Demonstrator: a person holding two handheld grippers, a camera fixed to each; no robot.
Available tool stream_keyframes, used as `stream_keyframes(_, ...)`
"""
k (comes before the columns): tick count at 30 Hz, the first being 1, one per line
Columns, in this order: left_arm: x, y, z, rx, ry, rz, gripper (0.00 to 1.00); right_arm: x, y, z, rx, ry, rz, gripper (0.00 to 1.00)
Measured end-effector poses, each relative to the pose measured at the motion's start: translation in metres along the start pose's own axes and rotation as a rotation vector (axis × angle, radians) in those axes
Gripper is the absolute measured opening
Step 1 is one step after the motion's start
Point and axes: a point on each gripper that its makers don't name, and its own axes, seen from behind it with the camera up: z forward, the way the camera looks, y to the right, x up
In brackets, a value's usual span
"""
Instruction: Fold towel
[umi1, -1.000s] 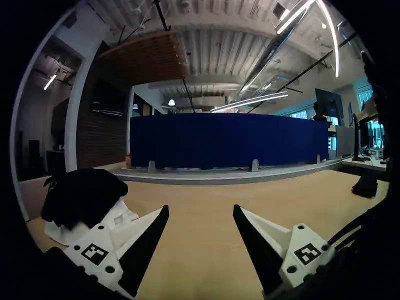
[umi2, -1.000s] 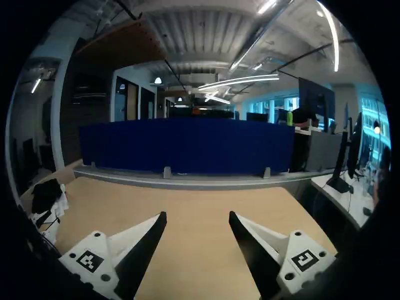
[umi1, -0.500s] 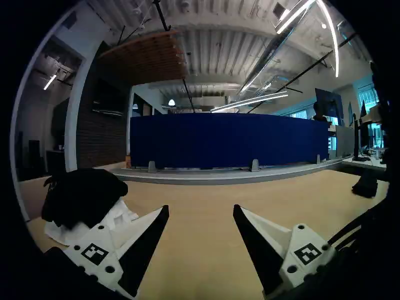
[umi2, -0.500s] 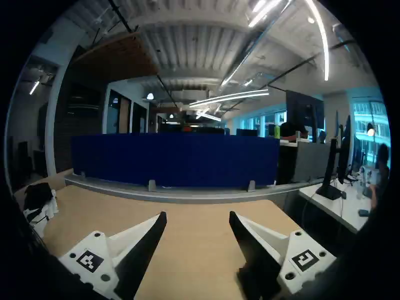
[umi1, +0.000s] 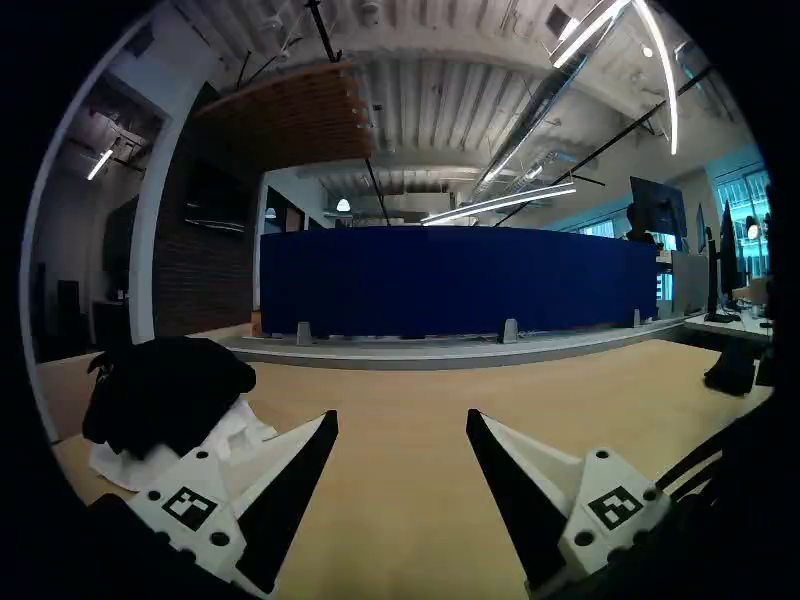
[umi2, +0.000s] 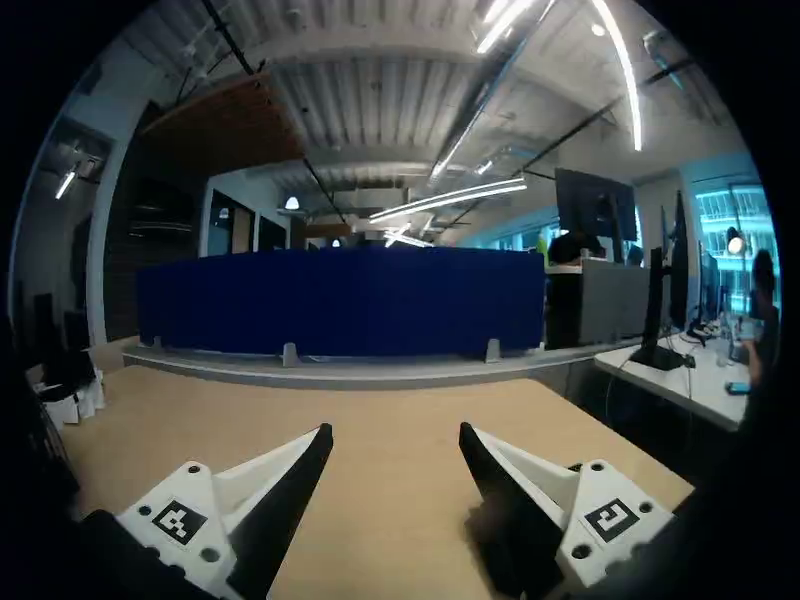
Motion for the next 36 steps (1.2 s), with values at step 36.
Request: stream_keyframes(36, 0.000, 0.001, 0.000, 0.000, 0.000, 0.000, 0.95, -0.064, -0.024, 0.020, 0.020, 0.022, 0.014, 1.00)
